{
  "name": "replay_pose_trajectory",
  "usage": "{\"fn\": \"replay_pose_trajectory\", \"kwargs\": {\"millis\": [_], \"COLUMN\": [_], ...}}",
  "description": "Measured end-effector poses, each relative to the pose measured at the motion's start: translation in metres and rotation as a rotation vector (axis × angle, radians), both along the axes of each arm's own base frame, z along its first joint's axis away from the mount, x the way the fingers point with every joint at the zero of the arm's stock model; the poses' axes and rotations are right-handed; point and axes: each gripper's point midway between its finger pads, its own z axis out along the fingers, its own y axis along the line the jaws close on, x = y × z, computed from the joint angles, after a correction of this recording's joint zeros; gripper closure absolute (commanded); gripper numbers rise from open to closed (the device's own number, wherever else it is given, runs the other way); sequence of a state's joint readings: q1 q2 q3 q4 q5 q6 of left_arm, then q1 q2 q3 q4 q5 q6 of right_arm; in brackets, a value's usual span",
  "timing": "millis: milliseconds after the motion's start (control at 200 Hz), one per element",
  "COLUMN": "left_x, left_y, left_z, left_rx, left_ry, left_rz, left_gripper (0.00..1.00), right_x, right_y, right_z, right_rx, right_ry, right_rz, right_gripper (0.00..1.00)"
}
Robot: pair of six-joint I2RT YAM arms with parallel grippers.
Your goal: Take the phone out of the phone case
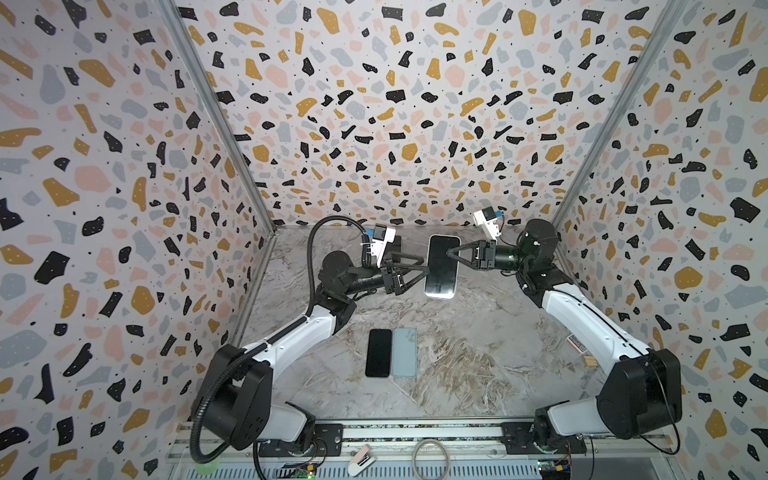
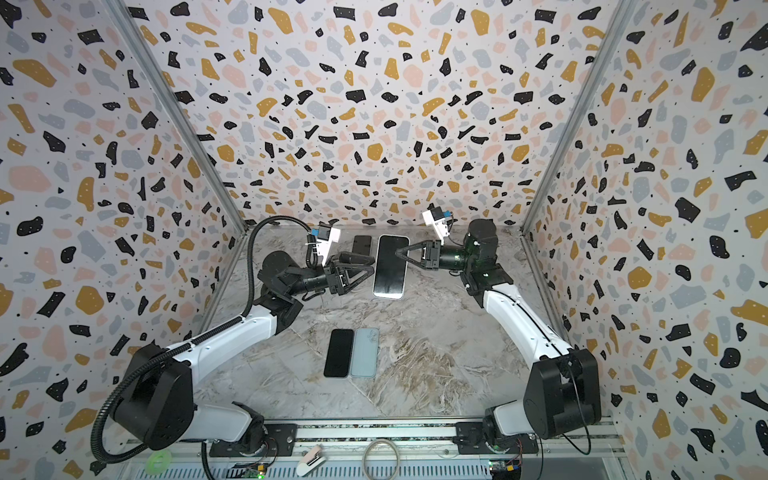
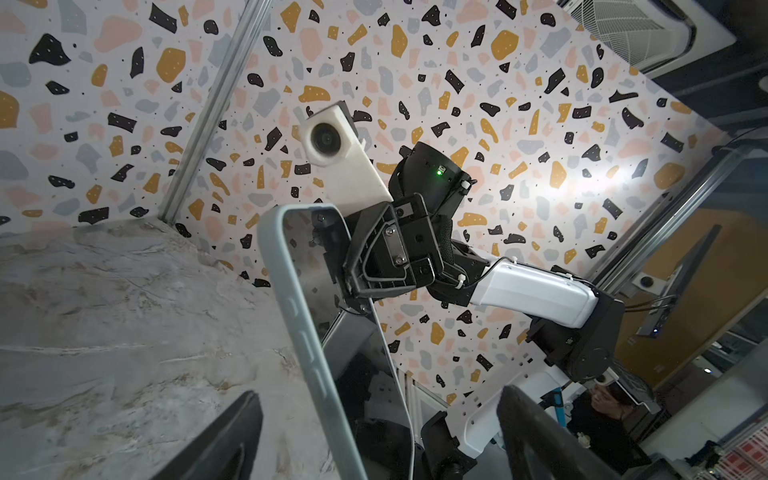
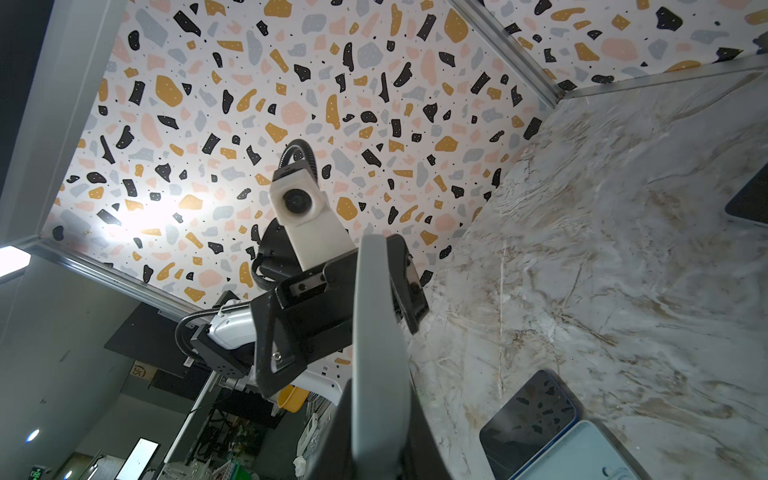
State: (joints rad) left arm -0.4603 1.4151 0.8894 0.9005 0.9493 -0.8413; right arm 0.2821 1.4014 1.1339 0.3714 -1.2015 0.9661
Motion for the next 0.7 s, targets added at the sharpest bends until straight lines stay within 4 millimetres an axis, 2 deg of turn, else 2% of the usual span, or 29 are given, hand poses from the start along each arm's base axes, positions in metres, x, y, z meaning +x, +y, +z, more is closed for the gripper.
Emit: {"fn": "replay_pose_trajectory", "kwargs": {"millis": [200,426,571,701], "left_x": [-0.007,-0.011,-0.01,-0.009], "left_y": [0.0,-0.002,-0.004,-0.005], "left_z": [0.015,0.026,0.023,0.019], "left_rx": [-0.051,-0.066,-0.051,-0.034], "left_ry": [-0.013,-0.027,-0.025,-0.015], "left_rz": [-0.049,-0.089,-0.093,-0.097], "left_gripper": [0.33,0.42,0.55,0.61], "right_x": [-0.01,-0.021,-0.024,-0.025], "right_y": [0.005,0.014,0.019,0.021], "right_z": [0.007,0.01,0.009,0.008], "right_rx": [0.016,0.025,0.026,0.025], "right_ry": [-0.018,-0.032,-0.036,-0.032], "right_rz": [0.044,0.093,0.113,0.123], "right_gripper": [1.0,1.0,1.0,1.0]}}
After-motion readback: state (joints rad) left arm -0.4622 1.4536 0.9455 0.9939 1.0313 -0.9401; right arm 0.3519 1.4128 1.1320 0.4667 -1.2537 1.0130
